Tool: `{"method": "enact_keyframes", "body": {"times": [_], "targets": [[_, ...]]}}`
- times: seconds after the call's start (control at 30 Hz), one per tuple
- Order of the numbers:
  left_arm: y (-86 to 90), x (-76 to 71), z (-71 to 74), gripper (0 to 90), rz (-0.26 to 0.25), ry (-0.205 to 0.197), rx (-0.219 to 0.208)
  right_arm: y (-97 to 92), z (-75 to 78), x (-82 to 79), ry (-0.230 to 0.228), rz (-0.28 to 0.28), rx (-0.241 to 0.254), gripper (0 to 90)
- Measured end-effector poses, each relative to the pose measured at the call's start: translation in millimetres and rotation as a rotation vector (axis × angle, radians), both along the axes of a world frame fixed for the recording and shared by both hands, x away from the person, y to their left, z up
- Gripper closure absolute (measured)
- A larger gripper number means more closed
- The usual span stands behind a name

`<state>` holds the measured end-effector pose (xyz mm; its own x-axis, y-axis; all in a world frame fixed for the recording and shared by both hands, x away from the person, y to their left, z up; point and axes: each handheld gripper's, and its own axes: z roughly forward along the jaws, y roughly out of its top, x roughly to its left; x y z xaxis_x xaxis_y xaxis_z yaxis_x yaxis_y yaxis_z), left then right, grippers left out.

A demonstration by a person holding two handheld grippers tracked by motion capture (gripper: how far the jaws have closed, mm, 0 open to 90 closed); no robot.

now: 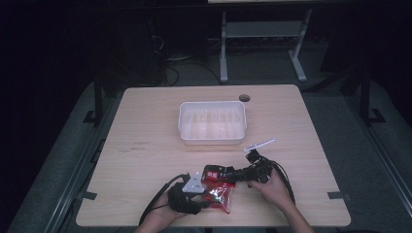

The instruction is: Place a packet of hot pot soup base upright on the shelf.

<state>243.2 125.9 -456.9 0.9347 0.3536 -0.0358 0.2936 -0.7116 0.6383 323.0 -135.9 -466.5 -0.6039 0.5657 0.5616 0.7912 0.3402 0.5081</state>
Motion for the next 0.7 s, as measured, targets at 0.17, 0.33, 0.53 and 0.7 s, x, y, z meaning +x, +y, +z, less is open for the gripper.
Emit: {"method": "enact_keyframes", "body": {"times": [0.17, 0.33, 0.53, 0.7], "targets": [[0.3, 0.1, -0.3, 57.4, -0.001, -0.002, -0.003, 5.4, -3.6, 0.8, 0.027, 0.016, 0.005, 66.0], [-0.2, -0.6, -0.3, 57.4, -0.002, -0.011, 0.001, 12.5, -2.3, -2.8, 0.013, 0.034, -0.020, 73.5], [0.6, -1.0, -0.8, 56.8, 0.001, -0.013, -0.005, 11.7, 1.1, -5.8, 0.020, 0.041, 0.005, 88.2], [0.4, -2.1, 0.3, 54.2, 0.002, -0.028, 0.006, 9.1, 5.3, -8.5, 0.019, 0.036, 0.026, 89.3]]}}
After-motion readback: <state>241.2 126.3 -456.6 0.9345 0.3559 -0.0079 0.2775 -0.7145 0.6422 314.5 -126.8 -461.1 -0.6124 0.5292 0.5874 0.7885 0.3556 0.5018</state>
